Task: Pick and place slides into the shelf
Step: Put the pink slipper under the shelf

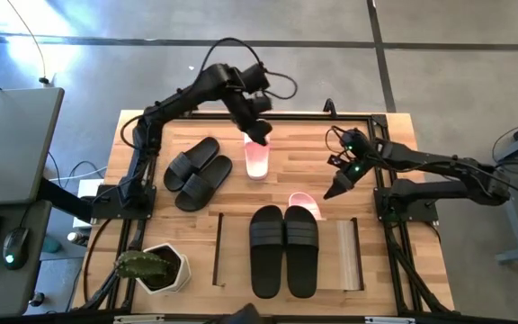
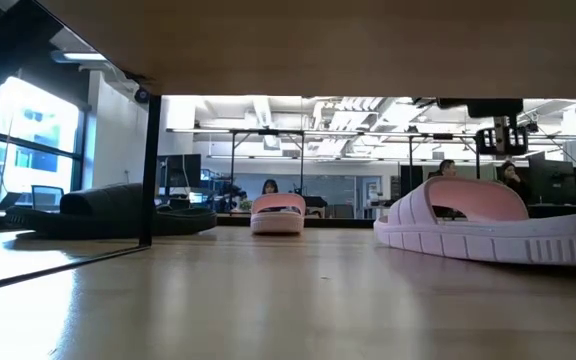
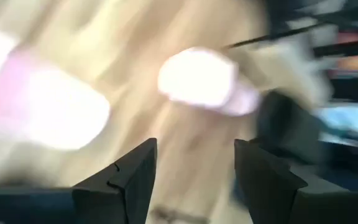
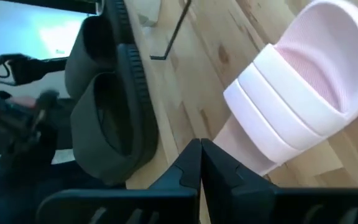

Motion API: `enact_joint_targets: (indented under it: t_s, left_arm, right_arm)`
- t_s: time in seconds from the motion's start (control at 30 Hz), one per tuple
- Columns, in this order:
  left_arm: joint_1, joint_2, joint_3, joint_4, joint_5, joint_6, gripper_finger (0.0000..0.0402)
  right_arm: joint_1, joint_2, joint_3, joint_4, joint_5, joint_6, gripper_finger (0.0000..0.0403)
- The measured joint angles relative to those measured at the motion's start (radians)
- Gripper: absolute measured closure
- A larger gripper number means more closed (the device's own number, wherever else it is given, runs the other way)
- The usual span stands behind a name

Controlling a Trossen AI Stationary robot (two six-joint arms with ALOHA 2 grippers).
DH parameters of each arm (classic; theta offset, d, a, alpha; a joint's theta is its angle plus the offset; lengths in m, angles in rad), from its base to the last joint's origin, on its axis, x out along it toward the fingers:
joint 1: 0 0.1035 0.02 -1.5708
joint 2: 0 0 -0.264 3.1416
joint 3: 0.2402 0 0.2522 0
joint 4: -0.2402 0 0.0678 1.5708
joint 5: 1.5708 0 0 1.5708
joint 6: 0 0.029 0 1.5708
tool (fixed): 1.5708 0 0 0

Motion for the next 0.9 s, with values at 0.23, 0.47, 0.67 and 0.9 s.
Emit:
enact_joint_targets:
  t_s: [0.23, 0.47, 0.67, 0.9]
  left_arm:
    - [-0.062, -0.016, -0.012, -0.073, -0.374, -0.010, 0.0204]
    - [-0.160, -0.001, -0.087, -0.064, -0.758, -0.042, 0.0204]
    - [-0.223, 0.000, -0.269, -0.008, -0.982, -0.124, 0.0204]
    - [-0.257, 0.000, -0.509, 0.347, -0.995, -0.064, 0.0204]
  right_arm:
    - [0.005, -0.072, 0.159, -0.029, 0.114, -0.099, 0.0403]
    - [0.004, -0.068, 0.435, -0.369, 0.409, -0.426, 0.0403]
    - [0.004, -0.067, 0.581, -0.524, 0.609, -0.583, 0.0394]
    - [0.004, -0.064, 0.595, -0.519, 0.624, -0.623, 0.0350]
